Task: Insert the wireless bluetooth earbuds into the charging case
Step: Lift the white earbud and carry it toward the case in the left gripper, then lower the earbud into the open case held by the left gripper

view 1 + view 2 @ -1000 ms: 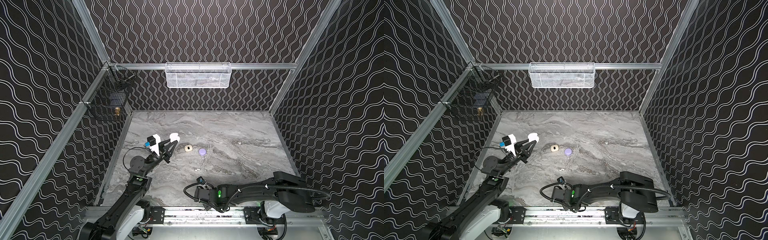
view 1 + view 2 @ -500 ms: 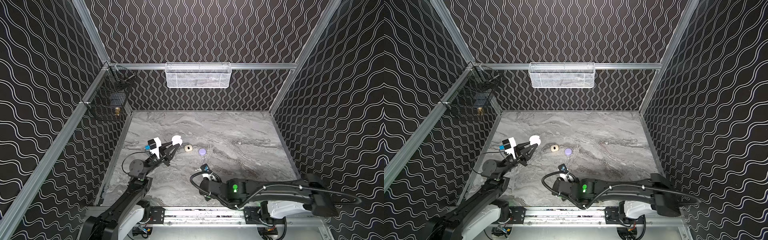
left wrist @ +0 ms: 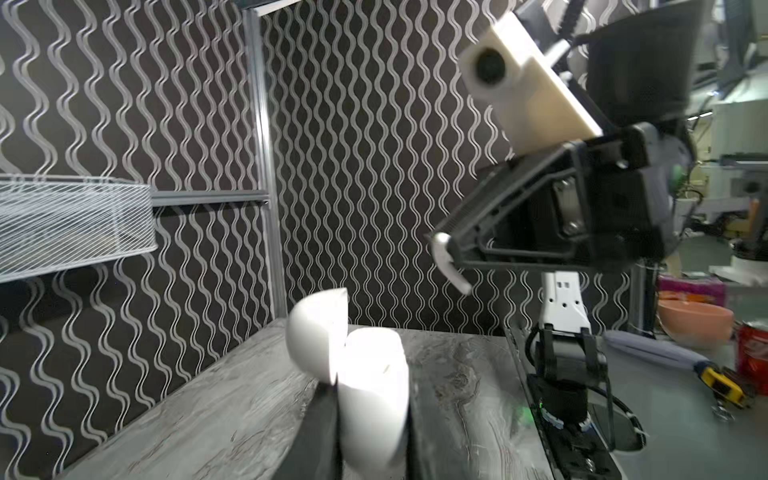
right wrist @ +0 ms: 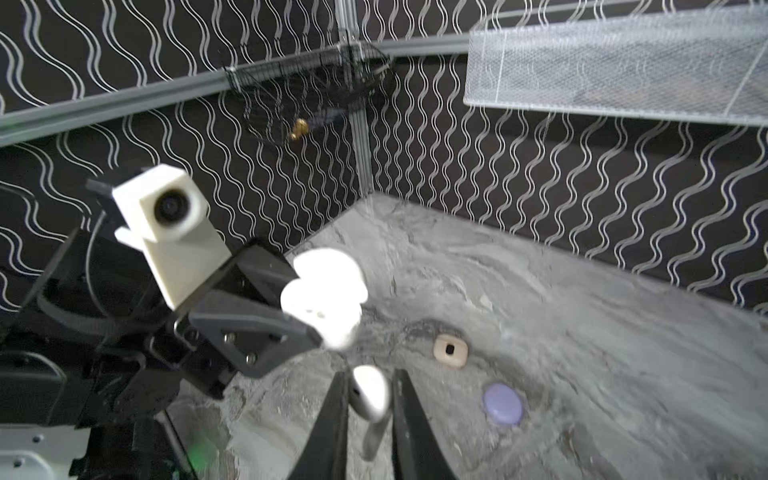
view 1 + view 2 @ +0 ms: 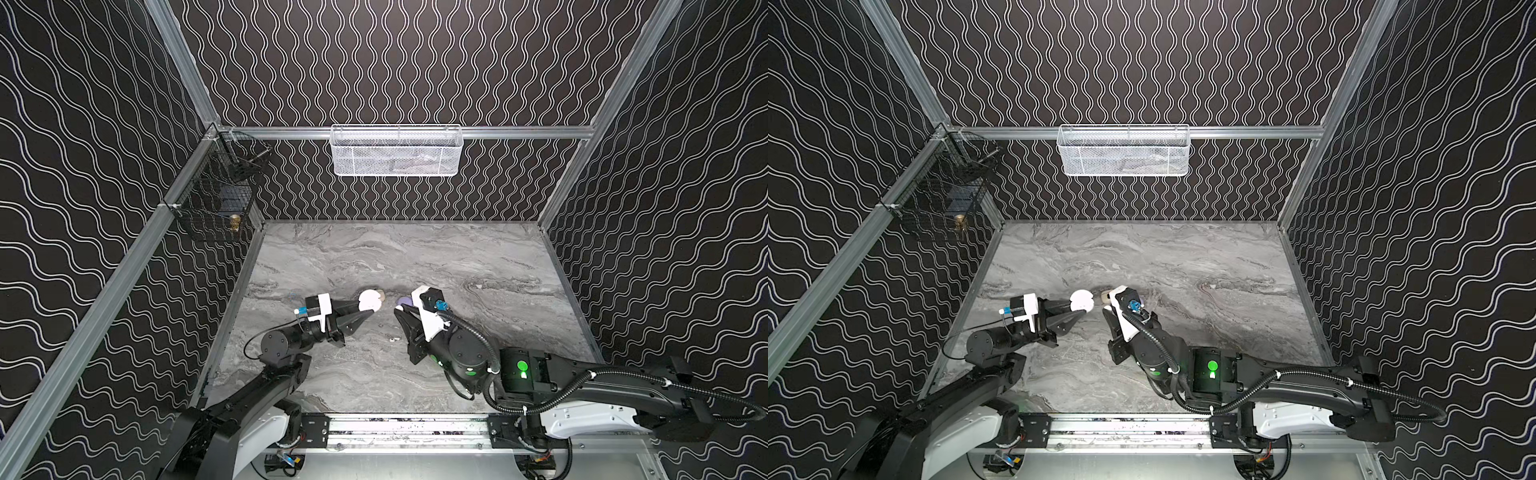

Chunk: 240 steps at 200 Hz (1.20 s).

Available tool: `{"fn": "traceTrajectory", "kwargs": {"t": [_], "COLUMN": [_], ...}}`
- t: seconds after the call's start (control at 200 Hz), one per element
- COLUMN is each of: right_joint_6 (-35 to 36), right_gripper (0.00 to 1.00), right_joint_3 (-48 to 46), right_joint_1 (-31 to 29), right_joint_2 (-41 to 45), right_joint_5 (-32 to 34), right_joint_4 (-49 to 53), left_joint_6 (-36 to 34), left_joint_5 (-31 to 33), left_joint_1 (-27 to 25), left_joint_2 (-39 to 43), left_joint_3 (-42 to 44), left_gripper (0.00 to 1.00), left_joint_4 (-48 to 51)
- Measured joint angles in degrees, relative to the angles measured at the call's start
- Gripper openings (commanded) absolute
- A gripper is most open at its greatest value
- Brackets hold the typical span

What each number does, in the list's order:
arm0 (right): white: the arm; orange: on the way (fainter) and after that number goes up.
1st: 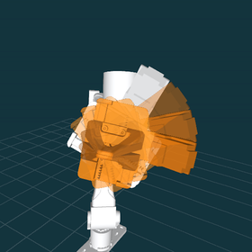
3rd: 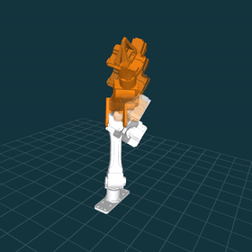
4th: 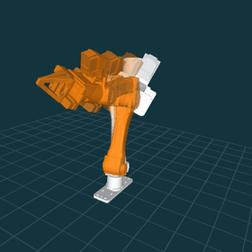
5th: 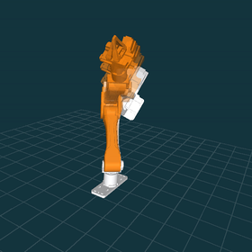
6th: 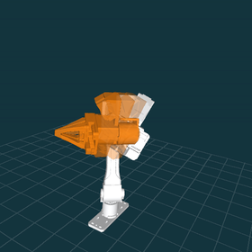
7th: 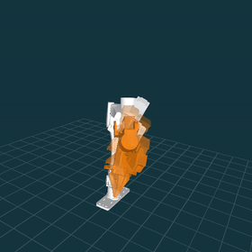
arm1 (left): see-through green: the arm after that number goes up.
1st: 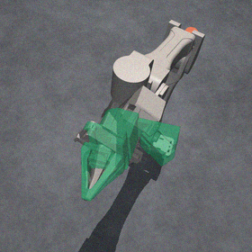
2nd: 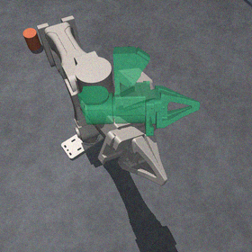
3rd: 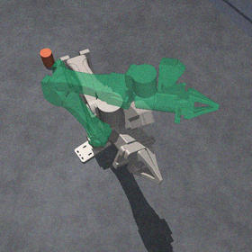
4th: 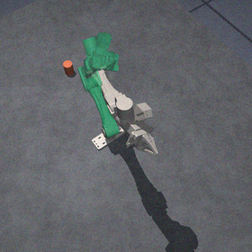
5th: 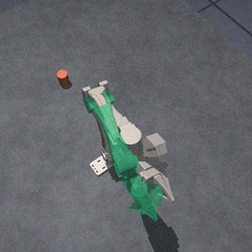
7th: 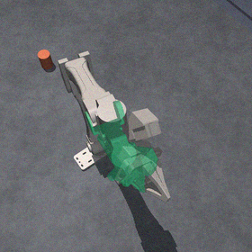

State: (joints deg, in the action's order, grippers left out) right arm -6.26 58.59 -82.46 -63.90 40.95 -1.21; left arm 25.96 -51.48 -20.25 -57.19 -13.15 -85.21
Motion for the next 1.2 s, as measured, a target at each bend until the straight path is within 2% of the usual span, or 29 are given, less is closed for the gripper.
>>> {"fn": "traceTrajectory", "kwargs": {"t": [0.19,0.44,0.736,1.201], "right_joint_6": [8.46,14.91,18.12,19.78], "right_gripper": [0.10,0.10,0.08,0.06], "right_joint_3": [-4.02,-10.51,-12.52,-12.85], "right_joint_1": [-0.02,-0.04,-0.02,1.57], "right_joint_2": [1.18,2.25,0.28,-4.13], "right_joint_5": [-3.48,-8.98,-12.96,-13.75], "right_joint_4": [-11.39,-22.82,-30.91,-36.98], "left_joint_6": [-2.64,-3.89,-3.85,-1.81], "left_joint_5": [-2.23,-2.89,-2.29,0.31], "left_joint_1": [-2.73,-4.17,-4.20,-4.26], "left_joint_2": [1.03,2.97,3.39,4.70], "left_joint_3": [0.13,0.52,0.63,0.42], "left_gripper": [0.00,0.00,0.00,0.00], "left_joint_4": [-1.03,-1.31,-1.66,-1.55]}}
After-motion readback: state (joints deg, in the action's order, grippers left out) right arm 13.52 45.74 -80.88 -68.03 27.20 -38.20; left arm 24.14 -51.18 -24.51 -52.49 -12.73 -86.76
